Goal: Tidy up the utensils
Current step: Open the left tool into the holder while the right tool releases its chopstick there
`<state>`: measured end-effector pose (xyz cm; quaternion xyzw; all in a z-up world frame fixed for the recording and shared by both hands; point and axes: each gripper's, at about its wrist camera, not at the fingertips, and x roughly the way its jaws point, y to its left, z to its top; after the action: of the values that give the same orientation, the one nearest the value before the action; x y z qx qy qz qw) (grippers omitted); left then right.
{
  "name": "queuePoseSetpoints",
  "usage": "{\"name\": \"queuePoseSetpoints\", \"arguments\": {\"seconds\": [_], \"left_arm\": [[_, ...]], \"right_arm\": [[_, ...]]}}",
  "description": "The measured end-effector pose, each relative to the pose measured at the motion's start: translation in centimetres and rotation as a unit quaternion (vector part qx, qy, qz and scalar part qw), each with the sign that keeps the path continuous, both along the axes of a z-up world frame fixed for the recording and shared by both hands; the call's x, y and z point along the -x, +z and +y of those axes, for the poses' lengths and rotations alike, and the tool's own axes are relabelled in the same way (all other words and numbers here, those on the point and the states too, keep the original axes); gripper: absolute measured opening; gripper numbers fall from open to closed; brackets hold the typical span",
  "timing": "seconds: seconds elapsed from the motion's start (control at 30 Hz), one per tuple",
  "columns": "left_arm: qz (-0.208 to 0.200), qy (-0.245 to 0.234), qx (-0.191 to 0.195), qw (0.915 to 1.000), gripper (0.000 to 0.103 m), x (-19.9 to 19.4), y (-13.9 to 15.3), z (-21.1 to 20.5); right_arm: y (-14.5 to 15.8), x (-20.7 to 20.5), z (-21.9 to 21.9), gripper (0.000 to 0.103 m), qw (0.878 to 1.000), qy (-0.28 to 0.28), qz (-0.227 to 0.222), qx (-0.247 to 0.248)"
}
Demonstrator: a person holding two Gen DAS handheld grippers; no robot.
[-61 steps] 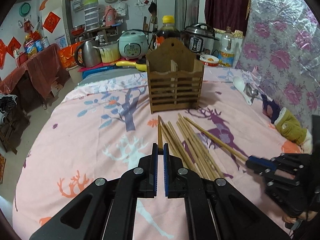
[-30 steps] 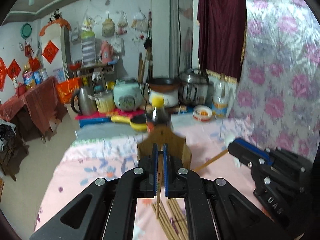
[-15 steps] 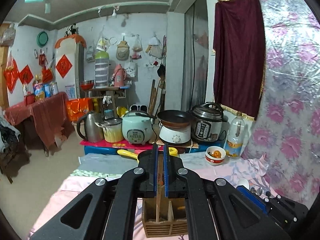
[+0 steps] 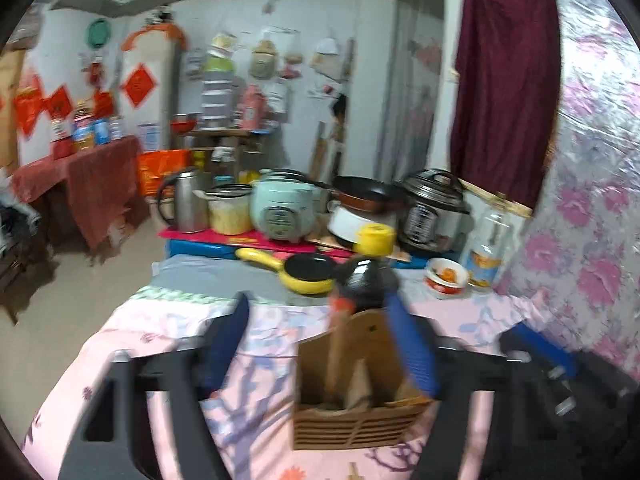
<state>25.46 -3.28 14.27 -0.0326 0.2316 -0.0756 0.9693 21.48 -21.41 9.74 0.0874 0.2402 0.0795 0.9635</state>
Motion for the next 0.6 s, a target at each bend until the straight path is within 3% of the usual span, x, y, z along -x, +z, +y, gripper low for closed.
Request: {"name": "queuePoseSetpoints", "arguments": {"seconds": [0.13, 0.27, 0.4, 0.6], "left_arm": [[0.017, 0.025, 0.008, 0.9995, 0.09, 1.6, -1.1, 2.6], [0.04, 0.048, 0.012, 0.998, 0.092, 3.3, -2.5, 5.0], [0.059, 0.045, 0.017, 0.9971, 0.093, 6.0, -3.9, 6.4], [0.056, 0.058, -0.033, 0.9962, 0.097, 11.2, -6.6, 5.7]], "right_arm": [[1.5, 2.3, 0.4, 0.047, 0.999, -0.01, -0.03, 0.003], [2.4, 4.9, 1.3, 0.066, 0.999, -0.015, -0.043, 0.014], [2.6, 7.2, 2.0, 0.076, 0.999, -0.013, -0.042, 0.021], [1.2, 10.4, 1.5, 0.087, 1.0, -0.009, -0.012, 0.009]]}}
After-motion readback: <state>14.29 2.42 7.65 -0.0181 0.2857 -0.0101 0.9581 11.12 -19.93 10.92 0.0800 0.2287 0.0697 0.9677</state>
